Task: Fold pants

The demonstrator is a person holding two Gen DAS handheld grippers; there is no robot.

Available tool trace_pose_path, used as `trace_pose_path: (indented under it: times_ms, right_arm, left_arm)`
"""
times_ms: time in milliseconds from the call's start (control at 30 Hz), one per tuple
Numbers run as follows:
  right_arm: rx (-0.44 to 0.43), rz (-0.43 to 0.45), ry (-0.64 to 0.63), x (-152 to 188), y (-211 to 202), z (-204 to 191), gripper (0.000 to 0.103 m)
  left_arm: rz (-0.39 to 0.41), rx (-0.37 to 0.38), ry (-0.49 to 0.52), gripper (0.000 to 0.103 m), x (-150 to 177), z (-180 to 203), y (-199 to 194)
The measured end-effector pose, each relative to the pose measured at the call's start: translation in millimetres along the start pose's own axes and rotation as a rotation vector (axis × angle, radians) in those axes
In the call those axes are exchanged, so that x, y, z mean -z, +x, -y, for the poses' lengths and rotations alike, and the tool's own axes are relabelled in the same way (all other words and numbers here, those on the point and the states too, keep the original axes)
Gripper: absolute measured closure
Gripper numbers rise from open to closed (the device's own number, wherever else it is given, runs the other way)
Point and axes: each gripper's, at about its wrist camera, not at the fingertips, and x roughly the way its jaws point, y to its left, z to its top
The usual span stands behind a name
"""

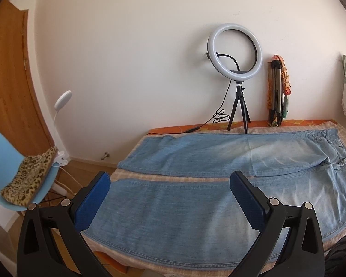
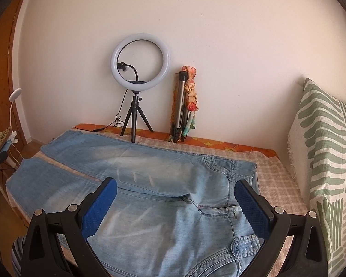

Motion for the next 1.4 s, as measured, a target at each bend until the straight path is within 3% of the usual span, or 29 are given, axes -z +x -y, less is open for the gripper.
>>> trace_pose_path:
  times_ms: [200,467,733,900,1067,1233,1400]
  right_arm:
    - [-0.028,0.015,-0.036,-40.4,30.2,-12.8,0.0]
    - [-0.127,0.006,-0.055,-81.2,98.8,-21.3,0.0]
    - [-0.253,-0.127,-0.133,-99.8,210.7,-44.0,0.0]
    - [-0.291,-0.23,-0.216,-94.8,284.5,-63.0,0.012]
    - [-0.356,-0.308,-0.277,-87.0,348.8,-79.1,0.031]
    - [-0.401,-0.379,-0.322,-77.9,405.2,-93.3,0.04]
    - [-0.447,-0.42,-0.366,-69.5,441.7,-102.0,0.041]
  left_arm:
    - [-0.051,0.026,0.006,0.0,-9.5,-18.7,38.6]
    - [-0.157,0.074,-0.04,0.004,-20.1,-48.6,101.2]
    - [-0.237,0.091,-0.033,0.008,-32.9,-52.5,172.2]
    - [-0.31,0.13,-0.04,0.018,-33.8,-45.6,221.9]
    - [-0.368,0.157,-0.062,0.027,-26.9,-35.2,266.5]
    - [-0.434,0.191,-0.1,0.038,-16.0,-29.0,308.1]
    - [-0.464,0.186,-0.091,0.049,-6.0,-22.1,339.2]
